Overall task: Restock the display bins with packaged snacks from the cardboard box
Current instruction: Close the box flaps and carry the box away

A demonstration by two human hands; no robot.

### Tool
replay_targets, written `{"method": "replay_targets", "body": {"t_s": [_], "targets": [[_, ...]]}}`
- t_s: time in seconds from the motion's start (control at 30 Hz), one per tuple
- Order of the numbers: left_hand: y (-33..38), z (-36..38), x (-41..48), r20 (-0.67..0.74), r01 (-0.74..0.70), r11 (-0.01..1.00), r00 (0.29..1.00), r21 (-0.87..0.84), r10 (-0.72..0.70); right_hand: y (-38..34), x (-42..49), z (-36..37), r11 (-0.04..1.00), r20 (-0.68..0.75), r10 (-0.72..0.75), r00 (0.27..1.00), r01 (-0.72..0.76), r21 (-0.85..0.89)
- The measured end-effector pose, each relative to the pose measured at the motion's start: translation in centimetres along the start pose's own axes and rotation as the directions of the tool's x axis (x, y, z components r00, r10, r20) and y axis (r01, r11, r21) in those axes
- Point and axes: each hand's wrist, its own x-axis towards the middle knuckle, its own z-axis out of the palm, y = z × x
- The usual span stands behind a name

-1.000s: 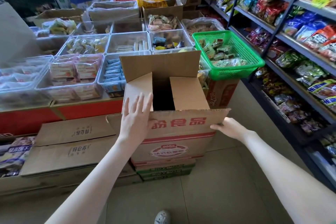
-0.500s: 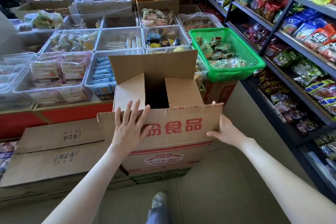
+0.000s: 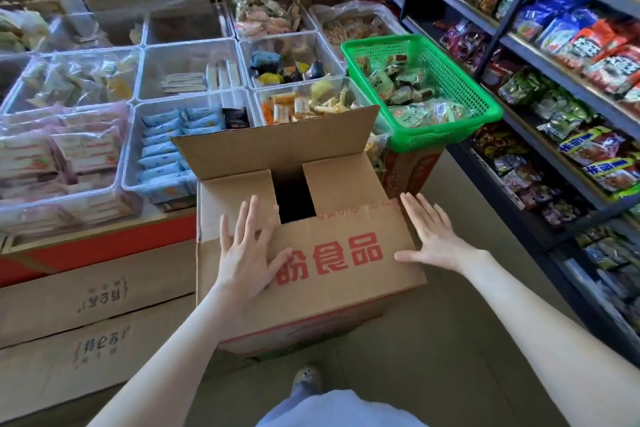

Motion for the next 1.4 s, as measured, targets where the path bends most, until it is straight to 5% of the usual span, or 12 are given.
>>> {"method": "replay_targets", "body": {"t_s": [0.17, 0.37, 0.5, 0.7, 0.97, 1.07, 1.17, 1.27, 1.4], "targets": [[-0.1, -3.3, 4.5, -0.142, -0.003, 0.987, 0.989, 0.164, 0.027, -3.5, 5.0, -2.2, 0.966, 0.072, -0.057, 0.996, 0.074, -0.249], [-0.3, -8.2, 12.5, -0.314, 0.095, 0.995, 0.944, -0.025, -0.098, -3.5, 7.0, -2.8, 0.948, 0.211, 0.020, 0.977, 0.049, -0.315], [0.0, -7.7, 15.2, -0.108, -0.012, 0.990, 0.994, 0.140, 0.027, -3.5, 6.6, -2.8, 0.943, 0.182, 0.053, 0.982, 0.011, -0.333], [2.1, -3.8, 9.9, -0.148, -0.173, 0.981, 0.972, 0.083, 0.184, -4.7, 4.7, -2.2, 0.937, 0.036, 0.089, 0.995, -0.071, -0.343], [3.0, -0.3, 5.8, 0.063, -0.219, 0.976, 0.974, -0.002, 0.218, -4.4, 3.7, -1.6, 0.968, -0.081, 0.000, 0.997, -0.020, -0.251], [2.6, 0.4, 4.7, 0.255, -0.249, 0.967, 0.933, -0.052, 0.254, -5.0, 3.6, -1.4, 0.990, -0.154, 0.019, 0.988, -0.040, -0.137], [1.6, 1.1, 3.5, 0.292, -0.129, 0.987, 0.944, -0.096, 0.152, -5.3, 5.3, -1.1, 0.959, -0.096, 0.214, 0.972, -0.190, 0.211], [-0.2, 1.2, 3.0, 0.262, 0.173, 0.984, 0.953, -0.050, -0.155, -6.0, 6.4, 0.1, 0.920, 0.119, 0.240, 0.963, -0.265, 0.290], [-3.9, 0.6, 1.6, 0.262, 0.420, 0.907, 0.876, -0.006, -0.404, -5.8, 6.5, 1.0, 0.904, 0.132, 0.274, 0.953, -0.302, 0.301]]}}
